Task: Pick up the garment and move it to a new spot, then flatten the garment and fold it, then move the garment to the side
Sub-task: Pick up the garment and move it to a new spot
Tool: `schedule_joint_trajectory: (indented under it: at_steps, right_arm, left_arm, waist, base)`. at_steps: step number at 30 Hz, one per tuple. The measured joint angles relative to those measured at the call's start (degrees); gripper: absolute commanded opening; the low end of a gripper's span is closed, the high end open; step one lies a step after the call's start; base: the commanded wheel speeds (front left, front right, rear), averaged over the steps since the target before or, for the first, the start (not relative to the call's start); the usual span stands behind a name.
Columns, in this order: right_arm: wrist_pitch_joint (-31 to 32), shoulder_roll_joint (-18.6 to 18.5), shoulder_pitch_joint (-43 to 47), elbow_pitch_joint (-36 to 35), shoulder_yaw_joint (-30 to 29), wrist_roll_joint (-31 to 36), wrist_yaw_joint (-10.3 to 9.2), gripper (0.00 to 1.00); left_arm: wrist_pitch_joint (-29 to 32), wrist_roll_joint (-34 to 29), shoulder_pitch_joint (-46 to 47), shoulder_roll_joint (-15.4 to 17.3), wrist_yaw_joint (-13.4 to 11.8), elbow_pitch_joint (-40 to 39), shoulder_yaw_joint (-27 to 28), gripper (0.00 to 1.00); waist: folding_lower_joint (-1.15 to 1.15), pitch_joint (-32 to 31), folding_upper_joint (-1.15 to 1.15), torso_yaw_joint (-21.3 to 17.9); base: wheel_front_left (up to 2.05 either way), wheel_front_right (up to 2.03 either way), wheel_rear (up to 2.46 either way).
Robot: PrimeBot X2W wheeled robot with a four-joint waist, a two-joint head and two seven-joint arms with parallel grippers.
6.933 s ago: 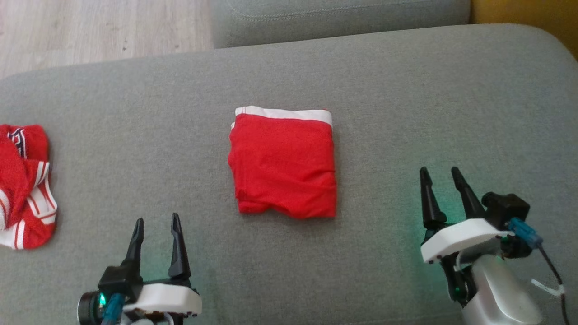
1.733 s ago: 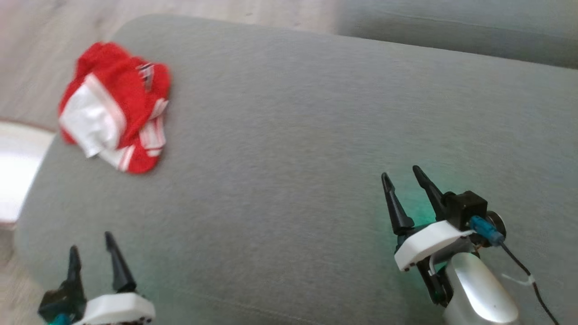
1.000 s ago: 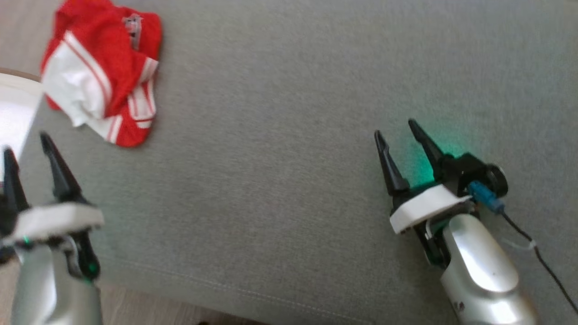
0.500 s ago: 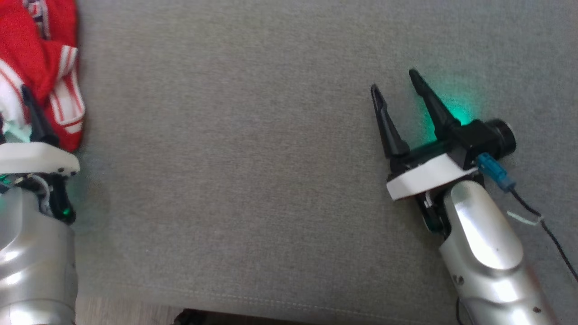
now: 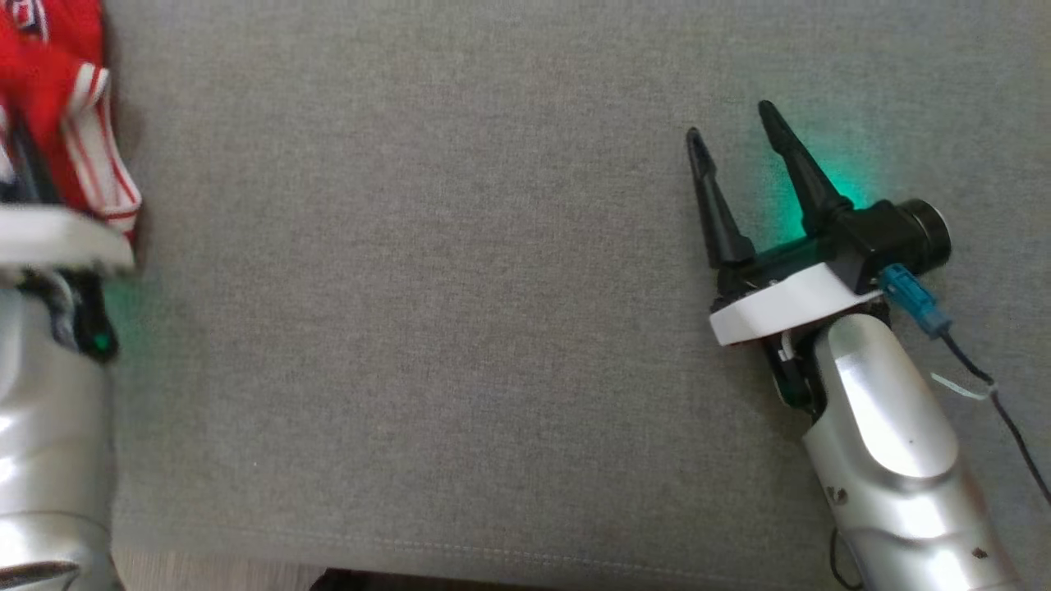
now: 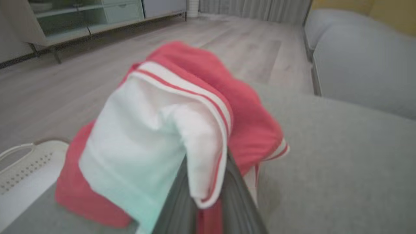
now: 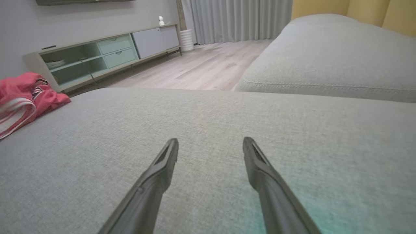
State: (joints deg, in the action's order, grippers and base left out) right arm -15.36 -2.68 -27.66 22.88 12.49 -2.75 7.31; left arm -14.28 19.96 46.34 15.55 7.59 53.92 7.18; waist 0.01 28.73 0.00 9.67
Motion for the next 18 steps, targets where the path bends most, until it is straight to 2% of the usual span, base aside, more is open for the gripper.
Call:
schedule_joint_trajectory:
  at_steps: [3, 9, 17, 18]
  right_arm:
    - [0.2, -0.3, 0.4, 1.1, -0.4, -1.2, 0.00, 1.00]
    - [0.3, -0.5, 3.0, 1.8, 0.0, -4.7, 0.00, 1.00]
    - [0.3, -0.5, 5.0, 1.6, 0.4, -7.4, 0.00, 1.00]
    - [0.3, -0.5, 5.0, 1.6, 0.4, -7.4, 0.00, 1.00]
  left_arm:
    - [-0.2, -1.7, 0.4, 0.3, 0.0, -9.2, -1.5, 0.00]
    - [-0.4, -1.3, 0.3, -0.8, 0.0, -22.2, -5.5, 0.00]
    - [-0.4, -0.2, 0.1, -6.2, 0.0, -30.4, -18.0, 0.00]
    - [-0.4, -0.2, 0.1, -6.2, 0.0, -30.4, -18.0, 0.00]
  waist:
    - [0.00, -1.6, 0.00, -0.2]
    - [-0.01, -5.1, 0.00, -2.6]
    - [-0.01, -8.3, 0.00, -9.0]
    - [-0.01, -8.3, 0.00, -9.0]
  base:
    - [0.00, 0.00, 0.00]
    - [0.00, 0.00, 0.00]
    - [0.00, 0.00, 0.00]
    - [0.00, 0.00, 0.00]
